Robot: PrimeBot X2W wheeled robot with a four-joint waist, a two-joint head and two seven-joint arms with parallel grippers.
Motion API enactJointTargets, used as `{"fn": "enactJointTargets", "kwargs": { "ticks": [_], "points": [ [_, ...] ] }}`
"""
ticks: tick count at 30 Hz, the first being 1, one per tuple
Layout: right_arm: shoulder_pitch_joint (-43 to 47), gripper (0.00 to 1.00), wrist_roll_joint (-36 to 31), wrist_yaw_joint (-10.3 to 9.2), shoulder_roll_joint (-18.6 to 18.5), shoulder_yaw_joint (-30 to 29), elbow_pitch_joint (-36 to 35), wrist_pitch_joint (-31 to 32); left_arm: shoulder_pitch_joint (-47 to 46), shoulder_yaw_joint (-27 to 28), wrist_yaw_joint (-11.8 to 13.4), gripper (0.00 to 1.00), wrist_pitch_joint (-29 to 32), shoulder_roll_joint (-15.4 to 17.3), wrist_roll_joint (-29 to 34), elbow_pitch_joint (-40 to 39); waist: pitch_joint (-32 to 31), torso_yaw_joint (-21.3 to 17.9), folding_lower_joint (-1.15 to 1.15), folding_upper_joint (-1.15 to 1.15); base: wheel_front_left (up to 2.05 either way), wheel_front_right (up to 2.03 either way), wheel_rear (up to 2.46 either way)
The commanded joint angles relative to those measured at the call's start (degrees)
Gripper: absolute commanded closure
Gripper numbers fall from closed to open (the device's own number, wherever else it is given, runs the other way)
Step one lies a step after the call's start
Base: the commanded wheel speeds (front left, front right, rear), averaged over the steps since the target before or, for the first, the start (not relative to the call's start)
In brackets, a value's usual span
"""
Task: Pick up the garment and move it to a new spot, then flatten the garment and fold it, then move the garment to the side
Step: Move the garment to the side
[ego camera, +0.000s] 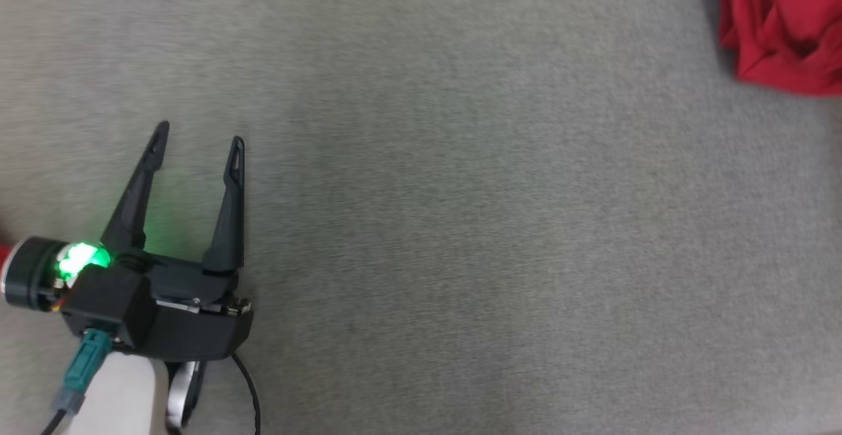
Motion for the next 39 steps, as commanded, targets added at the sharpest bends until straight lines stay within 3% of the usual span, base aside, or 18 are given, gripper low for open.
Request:
{"fn": "enactJointTargets", "kwargs": {
  "ticks": [1, 10, 16, 17, 18, 19, 20, 28, 39],
  "points": [
    [-1.6, 1.0, -0.9, -0.16, -1.5, -0.3, -0.5, 0.5, -1.0, -0.2, 0.1, 0.0, -0.2, 0.6, 0.5, -1.0, 4.0, -4.0, -0.02, -0.01, 0.0, 0.0, 0.0],
    [-6.6, 1.0, -3.2, -0.16, -6.3, -1.5, -2.2, 3.6, -1.7, -0.7, 0.1, 0.0, -0.1, 1.7, 1.0, -4.9, 7.0, -4.6, -0.02, -0.01, 0.0, 0.0, 0.0],
    [-8.6, 1.0, -4.6, -0.16, -7.1, -2.0, -1.4, 4.3, -2.1, -0.9, 0.1, 0.0, 0.0, 1.7, 1.2, -5.4, 8.3, -3.9, -0.02, -0.01, 0.0, 0.0, 0.0],
    [-8.9, 0.66, -5.2, -0.16, -7.3, -2.0, -1.2, 4.3, -2.1, -0.9, 0.1, 0.0, 0.1, 1.6, 1.2, -5.4, 8.3, -3.8, -0.02, -0.01, 0.0, 0.0, 0.0],
    [-9.2, 0.41, -5.9, -0.16, -7.4, -2.1, -1.0, 3.8, -2.0, -0.9, 0.2, 0.0, 0.1, 1.6, 1.3, -5.4, 8.3, -3.6, -0.02, -0.01, 0.0, 0.0, 0.0],
    [-9.2, 0.41, -5.9, -0.16, -7.4, -2.1, -1.0, 3.8, -2.0, -0.9, 0.2, 0.0, 0.1, 1.6, 1.3, -5.4, 8.3, -3.6, -0.02, -0.01, 0.0, 0.0, 0.0],
    [-9.4, 0.0, -6.6, -0.16, -7.4, -2.5, -0.7, 3.3, -1.9, -0.8, 0.3, 0.0, 0.1, 1.5, 1.3, -5.4, 8.2, -3.5, -0.02, -0.01, 0.0, 0.0, 0.0],
    [-9.9, 0.0, -9.6, -0.16, -4.4, -6.8, 0.5, 0.9, -0.1, 0.9, 0.6, 0.0, 0.1, 0.7, 0.0, -4.6, 5.5, -3.5, -0.02, -0.01, 0.0, 0.0, 0.0],
    [-0.7, 0.0, -9.3, -0.16, 6.0, -13.5, -1.5, -7.5, 5.7, 5.0, 1.0, 0.0, -0.1, -1.6, -1.5, -0.5, -6.4, -1.9, -0.02, -0.01, 0.0, 0.0, 0.0]
  ]
}}
